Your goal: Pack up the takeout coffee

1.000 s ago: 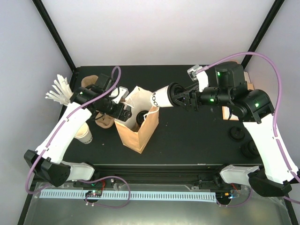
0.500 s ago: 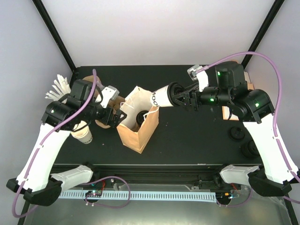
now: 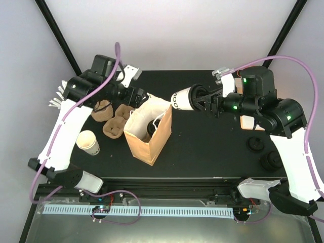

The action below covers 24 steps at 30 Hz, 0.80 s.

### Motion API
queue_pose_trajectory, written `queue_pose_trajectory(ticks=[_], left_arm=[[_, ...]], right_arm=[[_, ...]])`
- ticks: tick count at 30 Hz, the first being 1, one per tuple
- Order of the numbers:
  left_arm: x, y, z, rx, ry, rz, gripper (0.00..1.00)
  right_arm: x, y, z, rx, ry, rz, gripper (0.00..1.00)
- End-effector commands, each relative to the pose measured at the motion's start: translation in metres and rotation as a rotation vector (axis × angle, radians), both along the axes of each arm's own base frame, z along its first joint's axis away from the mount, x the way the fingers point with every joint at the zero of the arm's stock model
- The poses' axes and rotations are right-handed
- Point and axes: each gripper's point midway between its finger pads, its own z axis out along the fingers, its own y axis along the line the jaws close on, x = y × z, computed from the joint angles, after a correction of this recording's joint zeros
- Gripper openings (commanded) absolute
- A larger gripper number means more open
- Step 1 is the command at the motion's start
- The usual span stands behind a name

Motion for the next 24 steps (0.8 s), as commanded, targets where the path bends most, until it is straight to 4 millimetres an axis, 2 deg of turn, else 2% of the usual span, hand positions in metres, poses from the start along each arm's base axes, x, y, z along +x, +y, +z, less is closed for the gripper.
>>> queue_pose_trajectory(ticks=[1, 6, 9, 14, 16, 19, 21, 22, 23, 24], left_arm=[[0.025, -0.008, -0.016, 0.079, -0.002, -0.045, 0.91], [0.039, -0.023, -0.049, 0.185, 0.004, -0.217, 0.90], [0.053, -0.021, -0.059, 0.259, -0.029, -0.244, 0.92], [0.085, 0.006, -0.090, 0.470, -0.031, -0.152, 0.98], [0.086, 0.004, -0.104, 0.475, 0.021, -0.172, 0.98], [0.077, -0.010, -0.121, 0.418, 0.100, -0.234, 0.95], [0.072, -0.013, -0.131, 0.402, 0.142, -0.254, 0.89], [0.071, -0.014, -0.134, 0.400, 0.156, -0.253, 0.83], [0.072, -0.013, -0.137, 0.401, 0.168, -0.241, 0.72], [0.073, -0.012, -0.138, 0.397, 0.177, -0.225, 0.56]], right_arm=[[-0.003, -0.023, 0.008, -0.016, -0.014, -0.115, 0.22], [-0.005, -0.028, 0.010, -0.022, -0.017, -0.136, 0.22], [-0.008, -0.029, 0.015, -0.016, -0.024, -0.132, 0.22], [-0.013, -0.031, 0.021, -0.015, -0.031, -0.122, 0.22], [-0.015, -0.032, 0.022, -0.020, -0.033, -0.122, 0.22], [-0.014, -0.033, 0.021, -0.024, -0.035, -0.127, 0.22], [-0.015, -0.033, 0.021, -0.023, -0.033, -0.126, 0.22], [-0.015, -0.033, 0.020, -0.023, -0.031, -0.125, 0.22], [-0.015, -0.033, 0.020, -0.022, -0.031, -0.124, 0.22], [-0.014, -0.032, 0.020, -0.021, -0.030, -0.126, 0.22]])
